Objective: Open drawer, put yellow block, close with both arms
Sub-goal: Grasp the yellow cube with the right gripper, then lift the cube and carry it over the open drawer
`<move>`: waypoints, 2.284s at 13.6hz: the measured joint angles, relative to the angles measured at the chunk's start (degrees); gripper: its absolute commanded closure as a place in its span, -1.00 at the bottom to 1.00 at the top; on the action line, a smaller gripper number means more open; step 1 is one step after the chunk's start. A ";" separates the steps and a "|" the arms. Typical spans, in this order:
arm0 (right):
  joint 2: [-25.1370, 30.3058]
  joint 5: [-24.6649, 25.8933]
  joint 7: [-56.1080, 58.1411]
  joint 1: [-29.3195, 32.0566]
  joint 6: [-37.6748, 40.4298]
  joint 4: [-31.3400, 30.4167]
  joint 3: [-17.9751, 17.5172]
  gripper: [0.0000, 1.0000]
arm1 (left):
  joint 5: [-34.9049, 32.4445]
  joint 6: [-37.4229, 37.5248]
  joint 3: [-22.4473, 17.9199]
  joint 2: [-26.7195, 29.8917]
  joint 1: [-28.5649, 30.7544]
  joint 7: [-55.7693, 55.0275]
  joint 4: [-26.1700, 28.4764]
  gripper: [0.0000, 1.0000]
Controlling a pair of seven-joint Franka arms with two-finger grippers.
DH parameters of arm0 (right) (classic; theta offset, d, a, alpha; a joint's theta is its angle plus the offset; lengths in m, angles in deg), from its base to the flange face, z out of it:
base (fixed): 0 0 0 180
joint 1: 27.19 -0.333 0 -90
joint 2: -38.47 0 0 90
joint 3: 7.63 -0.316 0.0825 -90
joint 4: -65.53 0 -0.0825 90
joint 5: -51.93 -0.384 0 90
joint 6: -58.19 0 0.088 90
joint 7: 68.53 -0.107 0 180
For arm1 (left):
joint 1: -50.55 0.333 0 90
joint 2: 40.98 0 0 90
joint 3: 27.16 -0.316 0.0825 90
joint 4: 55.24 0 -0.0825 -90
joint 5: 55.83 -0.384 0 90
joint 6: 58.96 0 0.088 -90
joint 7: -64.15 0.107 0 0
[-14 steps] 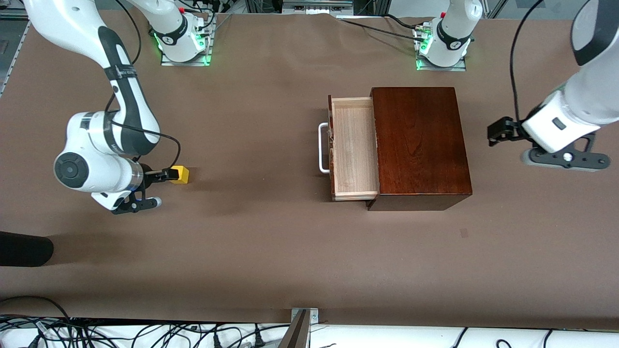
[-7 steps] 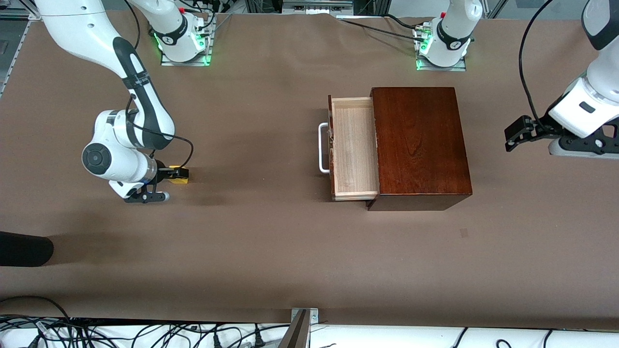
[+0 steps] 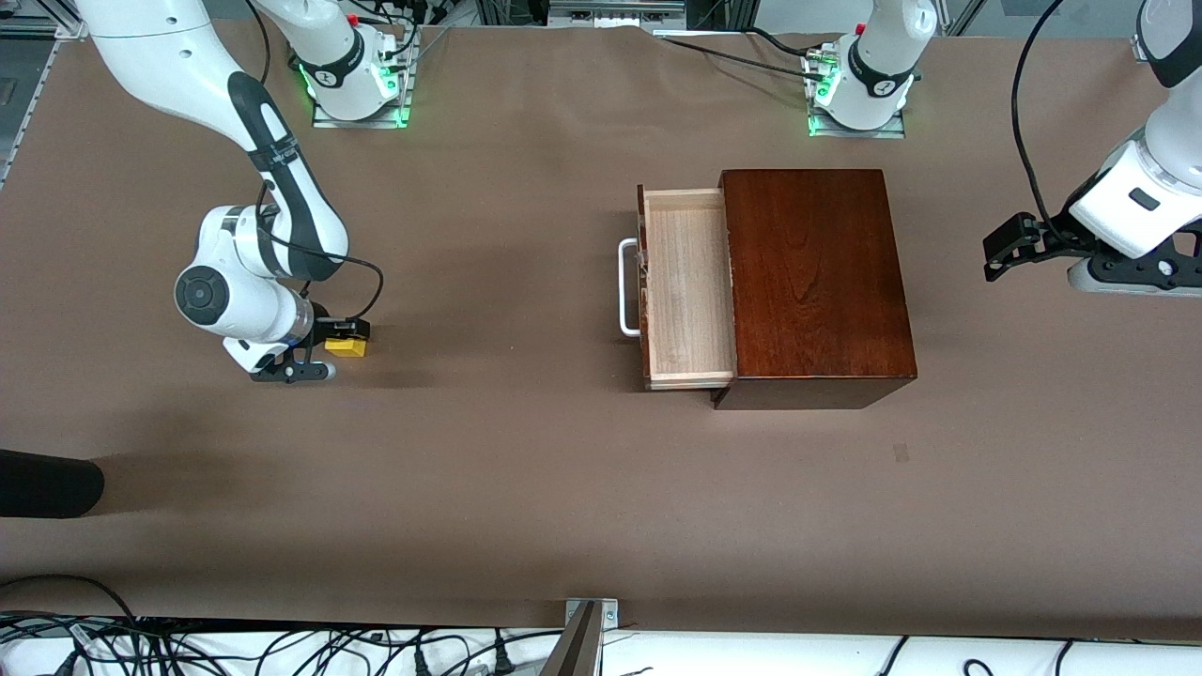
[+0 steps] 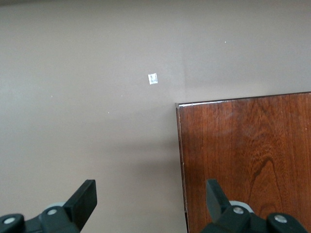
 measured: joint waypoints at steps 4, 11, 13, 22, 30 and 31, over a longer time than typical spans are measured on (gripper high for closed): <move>1.62 0.00 0.38 -0.15 0.22 0.58 -0.45 1.00 | 0.00 0.38 -0.09 0.16 0.04 0.00 0.03 -1.00; 8.85 0.01 3.14 -1.22 15.71 13.48 -4.52 1.00 | 0.00 0.47 -0.07 0.23 0.04 0.00 0.08 -1.00; 8.83 0.25 4.05 -2.73 18.83 18.50 -6.18 1.00 | 0.00 0.49 -0.04 0.24 0.04 0.00 0.08 -1.00; 2.08 2.41 16.99 -22.86 26.62 35.54 -8.65 1.00 | 0.00 0.66 0.17 0.31 0.03 0.00 0.11 -1.00; -13.38 8.26 16.83 -37.88 26.94 53.65 -8.72 1.00 | 0.00 0.98 0.25 0.33 0.03 0.00 0.12 -1.00; -14.33 9.25 16.75 -39.45 26.97 54.49 -8.68 1.00 | 0.00 1.00 0.26 0.33 0.02 0.00 0.12 -1.00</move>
